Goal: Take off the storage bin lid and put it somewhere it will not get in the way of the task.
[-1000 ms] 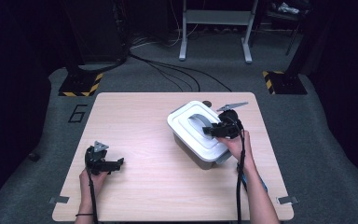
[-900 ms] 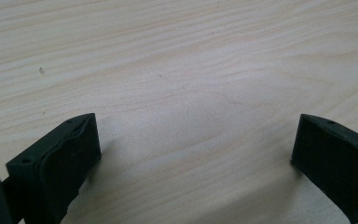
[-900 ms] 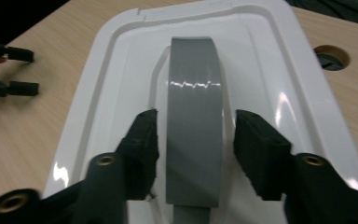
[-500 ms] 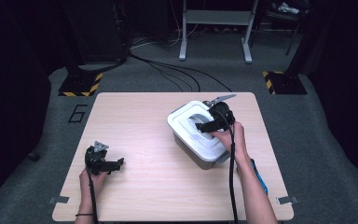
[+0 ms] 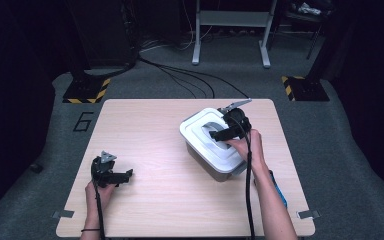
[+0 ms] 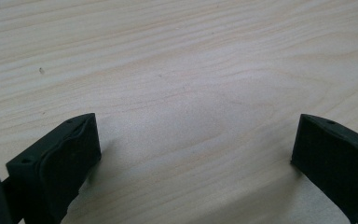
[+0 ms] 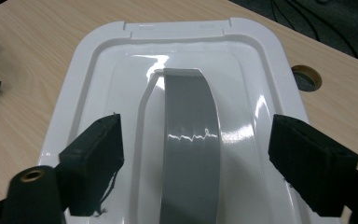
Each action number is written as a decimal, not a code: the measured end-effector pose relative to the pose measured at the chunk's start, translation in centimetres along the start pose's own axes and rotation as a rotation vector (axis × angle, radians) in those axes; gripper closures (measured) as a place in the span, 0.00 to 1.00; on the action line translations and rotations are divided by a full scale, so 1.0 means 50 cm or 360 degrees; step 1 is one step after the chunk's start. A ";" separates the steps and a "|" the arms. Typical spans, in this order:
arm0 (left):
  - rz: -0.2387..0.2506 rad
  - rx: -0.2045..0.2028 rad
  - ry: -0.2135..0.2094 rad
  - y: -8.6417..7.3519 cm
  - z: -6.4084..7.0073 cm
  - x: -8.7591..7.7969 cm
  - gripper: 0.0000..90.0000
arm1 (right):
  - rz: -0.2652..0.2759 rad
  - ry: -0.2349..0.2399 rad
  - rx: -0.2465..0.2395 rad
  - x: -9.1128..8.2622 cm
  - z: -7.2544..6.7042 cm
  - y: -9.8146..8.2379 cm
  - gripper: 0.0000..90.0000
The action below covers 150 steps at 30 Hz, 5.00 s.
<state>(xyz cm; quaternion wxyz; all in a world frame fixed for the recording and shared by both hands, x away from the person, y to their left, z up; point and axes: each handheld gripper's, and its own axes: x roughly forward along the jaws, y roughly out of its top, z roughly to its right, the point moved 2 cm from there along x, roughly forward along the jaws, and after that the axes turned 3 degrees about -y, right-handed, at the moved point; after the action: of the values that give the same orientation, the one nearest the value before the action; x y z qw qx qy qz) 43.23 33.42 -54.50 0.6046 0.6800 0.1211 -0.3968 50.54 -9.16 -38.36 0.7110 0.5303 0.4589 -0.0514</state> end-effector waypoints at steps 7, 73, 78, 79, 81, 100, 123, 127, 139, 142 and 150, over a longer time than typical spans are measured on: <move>-0.0001 -0.0001 0.0000 0.000 0.000 0.000 0.01 | 0.0000 0.0007 -0.0015 0.001 -0.002 -0.002 0.52; 0.0000 0.0000 0.0000 0.000 0.000 0.000 0.01 | 0.0143 -0.0264 0.0217 -0.095 0.118 -0.001 0.74; 0.0000 0.0001 0.0001 0.000 0.000 0.000 0.01 | 0.0147 -0.0307 0.0270 -0.099 0.141 -0.010 0.74; -0.0001 0.0001 0.0000 0.000 0.000 0.000 0.01 | 0.0152 -0.0314 0.0269 -0.099 0.145 -0.011 0.74; 0.0000 0.0001 0.0000 0.000 0.000 0.000 0.01 | 0.0148 -0.0337 0.0289 -0.100 0.155 -0.014 0.74; 0.0000 0.0001 -0.0001 0.001 0.000 0.001 0.01 | 0.0146 -0.0506 0.0445 -0.116 0.238 -0.036 0.74; 0.0000 0.0001 -0.0001 0.001 0.000 0.001 0.01 | 0.0097 -0.0657 0.0592 -0.093 0.327 -0.111 0.74; 0.0000 0.0001 -0.0001 0.001 0.000 0.001 0.01 | 0.0082 -0.0661 0.0616 -0.074 0.331 -0.124 0.74; 0.0000 0.0001 0.0000 0.001 0.000 0.001 0.01 | 0.0049 -0.0670 0.0669 -0.016 0.342 -0.157 0.74; 0.0001 0.0000 0.0000 0.001 0.000 0.001 0.01 | 0.0043 -0.0665 0.0680 -0.001 0.342 -0.163 0.74; -0.0001 0.0002 -0.0001 0.001 0.000 0.001 0.01 | 0.0025 -0.0624 0.0715 0.034 0.338 -0.171 0.74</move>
<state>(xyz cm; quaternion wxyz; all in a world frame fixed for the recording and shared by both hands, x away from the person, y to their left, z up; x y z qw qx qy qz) 43.28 33.42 -54.49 0.6040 0.6803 0.1210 -0.3973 56.83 -25.70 -45.33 0.6513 0.6579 0.2859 -0.2475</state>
